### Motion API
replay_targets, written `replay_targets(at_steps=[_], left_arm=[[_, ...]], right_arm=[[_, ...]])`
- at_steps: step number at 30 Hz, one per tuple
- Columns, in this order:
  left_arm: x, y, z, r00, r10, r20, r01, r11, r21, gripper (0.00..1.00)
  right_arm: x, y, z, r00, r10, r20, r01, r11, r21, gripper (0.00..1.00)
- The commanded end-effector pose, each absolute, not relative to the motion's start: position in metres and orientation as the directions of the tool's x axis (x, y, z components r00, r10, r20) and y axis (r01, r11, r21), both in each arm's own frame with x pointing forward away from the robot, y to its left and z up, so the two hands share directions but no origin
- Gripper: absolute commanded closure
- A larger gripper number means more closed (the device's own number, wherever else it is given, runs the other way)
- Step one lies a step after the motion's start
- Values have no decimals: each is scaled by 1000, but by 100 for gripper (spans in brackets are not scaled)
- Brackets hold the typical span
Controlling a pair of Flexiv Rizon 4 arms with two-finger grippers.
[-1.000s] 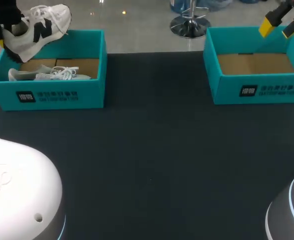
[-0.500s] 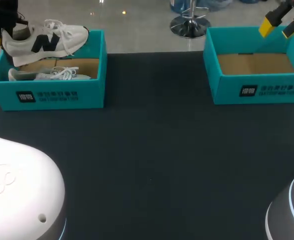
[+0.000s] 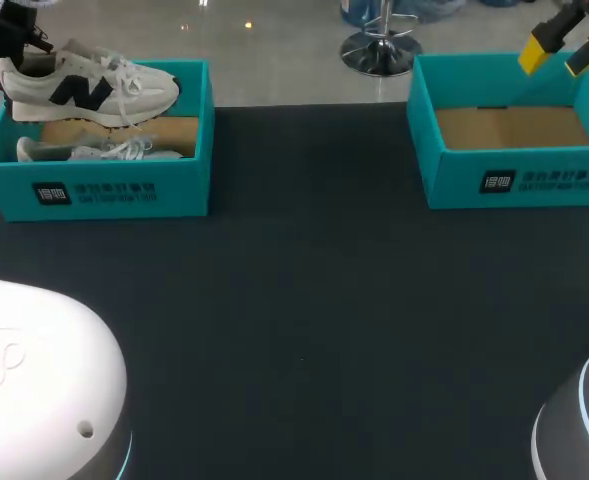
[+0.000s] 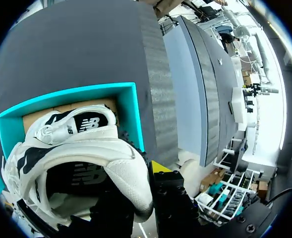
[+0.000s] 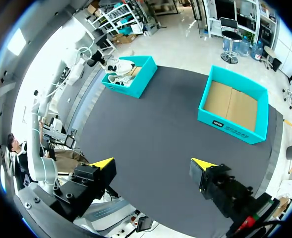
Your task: Take the shoe out of the shoebox, open the shoe tongue, remove and reinsert the insole, then place the shoe into the shoebox
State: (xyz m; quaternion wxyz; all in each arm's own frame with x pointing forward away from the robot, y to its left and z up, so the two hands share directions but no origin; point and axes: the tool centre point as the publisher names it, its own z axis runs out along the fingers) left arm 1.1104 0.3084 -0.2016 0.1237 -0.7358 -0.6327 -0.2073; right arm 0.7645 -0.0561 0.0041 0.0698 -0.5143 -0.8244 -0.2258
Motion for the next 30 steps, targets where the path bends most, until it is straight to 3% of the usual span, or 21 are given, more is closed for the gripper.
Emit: replay_targets(at_steps=[1,30], left_arm=[[1111,316,-207,142,885,443,961,-231,153,100],[1194,323,-242,124,910,395,979,-177,100,100]], right_arm=[[766,-56,5,-460,818,347,881,370,296,0],[766,-56,5,-460,818,347,881,370,296,0]])
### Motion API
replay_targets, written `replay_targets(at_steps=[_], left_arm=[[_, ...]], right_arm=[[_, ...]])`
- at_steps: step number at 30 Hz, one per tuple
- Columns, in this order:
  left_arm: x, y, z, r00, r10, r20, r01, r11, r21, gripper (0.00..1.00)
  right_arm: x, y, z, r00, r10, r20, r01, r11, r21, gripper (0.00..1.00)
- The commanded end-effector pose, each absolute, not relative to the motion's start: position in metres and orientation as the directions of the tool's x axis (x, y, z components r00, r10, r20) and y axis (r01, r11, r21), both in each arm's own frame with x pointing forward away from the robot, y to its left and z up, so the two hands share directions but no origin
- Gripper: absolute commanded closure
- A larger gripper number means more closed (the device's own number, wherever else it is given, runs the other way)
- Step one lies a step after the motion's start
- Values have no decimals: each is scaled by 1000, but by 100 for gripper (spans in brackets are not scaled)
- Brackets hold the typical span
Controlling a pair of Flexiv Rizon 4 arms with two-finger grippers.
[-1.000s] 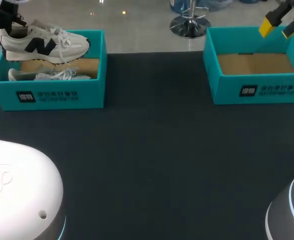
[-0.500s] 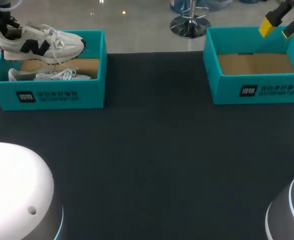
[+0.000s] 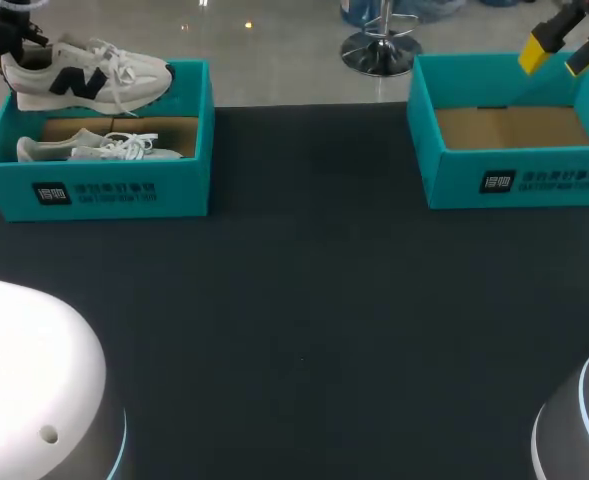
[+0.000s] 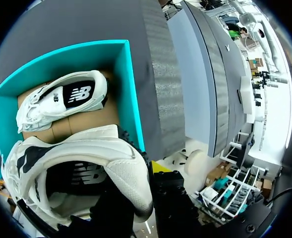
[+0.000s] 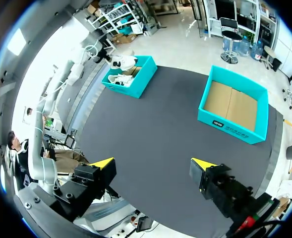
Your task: Take the shoe out of the shoebox, open the shoe tongue, remove and reinsert the insole, then place the shoe into the shoebox
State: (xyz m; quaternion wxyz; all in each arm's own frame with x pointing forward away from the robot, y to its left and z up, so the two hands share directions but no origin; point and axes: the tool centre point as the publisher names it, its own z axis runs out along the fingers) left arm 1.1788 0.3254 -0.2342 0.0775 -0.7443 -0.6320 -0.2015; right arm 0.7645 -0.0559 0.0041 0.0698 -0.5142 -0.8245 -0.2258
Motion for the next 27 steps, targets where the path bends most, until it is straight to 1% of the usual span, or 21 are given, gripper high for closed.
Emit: replay_targets(at_steps=[1,13,27], left_arm=[[1194,322,-244,124,911,393,979,-176,99,100],[1196,310,-285,158,905,394,978,-198,61,100],[1190,312,-333,161,903,398,985,-172,-8,100]], right_arm=[[766,-56,5,-460,818,347,881,370,296,0],[766,-56,5,-460,818,347,881,370,296,0],[766,-56,5,-460,818,347,881,370,296,0]])
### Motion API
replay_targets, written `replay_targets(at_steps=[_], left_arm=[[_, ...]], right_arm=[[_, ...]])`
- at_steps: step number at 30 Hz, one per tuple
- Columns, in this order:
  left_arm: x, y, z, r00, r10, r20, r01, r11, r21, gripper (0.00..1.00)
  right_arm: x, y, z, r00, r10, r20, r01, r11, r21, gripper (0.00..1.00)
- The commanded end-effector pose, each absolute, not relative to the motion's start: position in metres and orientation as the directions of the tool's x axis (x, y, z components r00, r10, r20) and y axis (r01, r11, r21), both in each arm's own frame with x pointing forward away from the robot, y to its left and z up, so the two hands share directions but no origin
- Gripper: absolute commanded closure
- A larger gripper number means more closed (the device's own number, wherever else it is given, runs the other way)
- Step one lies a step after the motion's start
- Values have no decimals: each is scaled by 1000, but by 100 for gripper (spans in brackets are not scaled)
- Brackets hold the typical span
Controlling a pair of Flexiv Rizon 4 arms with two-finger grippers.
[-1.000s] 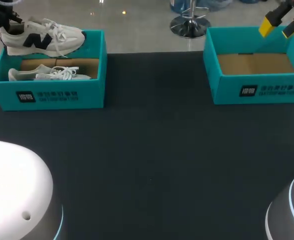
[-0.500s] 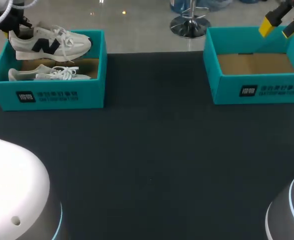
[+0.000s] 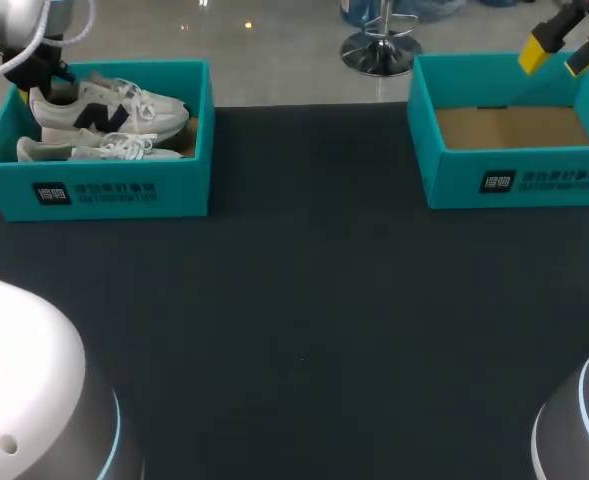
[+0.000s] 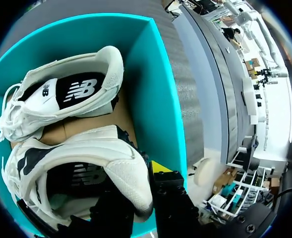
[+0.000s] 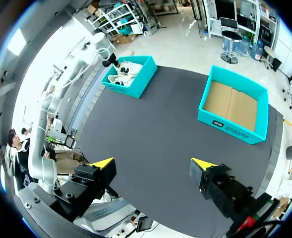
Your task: Take the shoe out of the shoebox, open the shoe tongue, remove and reinsert the insole, then place the shoe into the shoebox
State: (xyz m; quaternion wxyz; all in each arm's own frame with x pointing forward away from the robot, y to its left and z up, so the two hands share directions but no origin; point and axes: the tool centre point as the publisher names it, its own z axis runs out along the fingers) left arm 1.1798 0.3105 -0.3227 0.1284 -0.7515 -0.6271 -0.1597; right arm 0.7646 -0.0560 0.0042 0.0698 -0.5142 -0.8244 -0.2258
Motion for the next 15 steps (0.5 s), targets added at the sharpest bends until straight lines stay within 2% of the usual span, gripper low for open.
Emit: replay_targets(at_steps=[1,13,14,15], left_arm=[[1190,313,-336,161,903,398,985,-169,-14,100],[1196,320,-344,157,890,428,987,-157,-37,100],[1196,320,-343,162,886,435,986,-164,-33,65],[1196,319,-342,165,884,437,985,-169,-29,44]], right_arm=[[766,-56,5,-460,818,347,881,370,296,0],[766,-56,5,-460,818,347,881,370,296,0],[766,-56,5,-460,818,347,881,370,296,0],[766,-56,5,-460,818,347,881,370,296,0]])
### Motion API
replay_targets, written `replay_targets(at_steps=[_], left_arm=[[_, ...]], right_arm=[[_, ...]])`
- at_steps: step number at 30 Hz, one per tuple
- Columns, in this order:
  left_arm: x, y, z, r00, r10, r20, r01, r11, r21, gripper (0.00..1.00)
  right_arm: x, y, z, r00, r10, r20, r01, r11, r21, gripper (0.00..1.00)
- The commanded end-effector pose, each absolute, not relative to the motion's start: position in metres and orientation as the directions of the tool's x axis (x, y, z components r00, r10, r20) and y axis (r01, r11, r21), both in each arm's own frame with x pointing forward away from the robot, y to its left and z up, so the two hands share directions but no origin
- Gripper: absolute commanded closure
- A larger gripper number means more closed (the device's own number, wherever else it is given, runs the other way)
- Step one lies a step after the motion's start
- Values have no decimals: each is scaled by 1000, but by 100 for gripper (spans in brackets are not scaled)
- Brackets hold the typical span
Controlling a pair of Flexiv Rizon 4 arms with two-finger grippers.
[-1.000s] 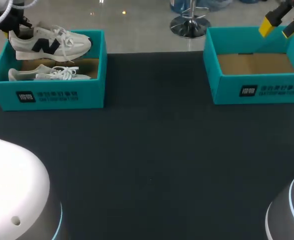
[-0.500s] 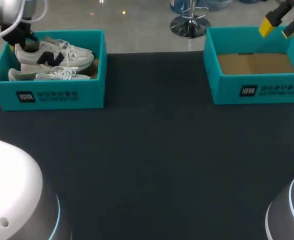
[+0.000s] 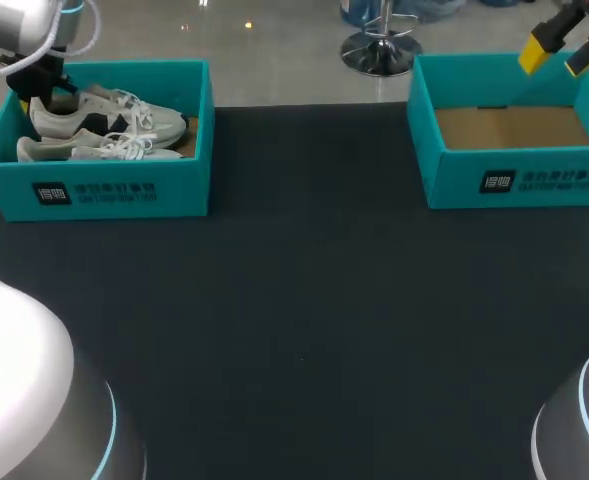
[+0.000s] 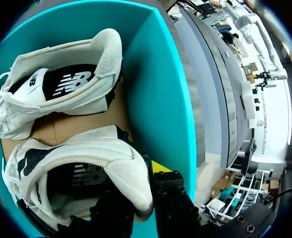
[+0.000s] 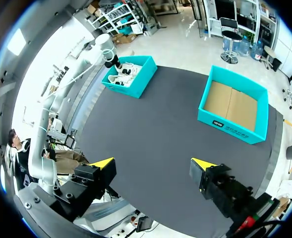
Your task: Take the shoe out of the shoebox, open the shoe tongue, remove and reinsert the insole, then place the shoe into the shoebox
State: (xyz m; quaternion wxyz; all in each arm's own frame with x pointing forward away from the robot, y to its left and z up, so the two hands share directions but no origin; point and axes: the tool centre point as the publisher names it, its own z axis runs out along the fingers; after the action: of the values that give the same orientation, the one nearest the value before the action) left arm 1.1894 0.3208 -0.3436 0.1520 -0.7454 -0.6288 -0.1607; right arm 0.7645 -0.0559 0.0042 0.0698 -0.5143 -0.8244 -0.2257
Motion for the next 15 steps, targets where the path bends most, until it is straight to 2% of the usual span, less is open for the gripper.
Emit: replay_targets(at_steps=[1,2,10,15], left_arm=[[1195,317,-340,170,882,440,984,-177,-26,21],[1195,315,-339,173,879,445,983,-181,-25,1],[1191,299,-310,178,876,448,976,-214,30,0],[1175,283,-270,180,880,440,971,-231,65,0]], right_arm=[[766,-56,5,-460,818,347,881,370,296,0],[766,-56,5,-460,818,347,881,370,296,0],[766,-56,5,-460,818,347,881,370,296,0],[766,-56,5,-460,818,347,881,370,296,0]])
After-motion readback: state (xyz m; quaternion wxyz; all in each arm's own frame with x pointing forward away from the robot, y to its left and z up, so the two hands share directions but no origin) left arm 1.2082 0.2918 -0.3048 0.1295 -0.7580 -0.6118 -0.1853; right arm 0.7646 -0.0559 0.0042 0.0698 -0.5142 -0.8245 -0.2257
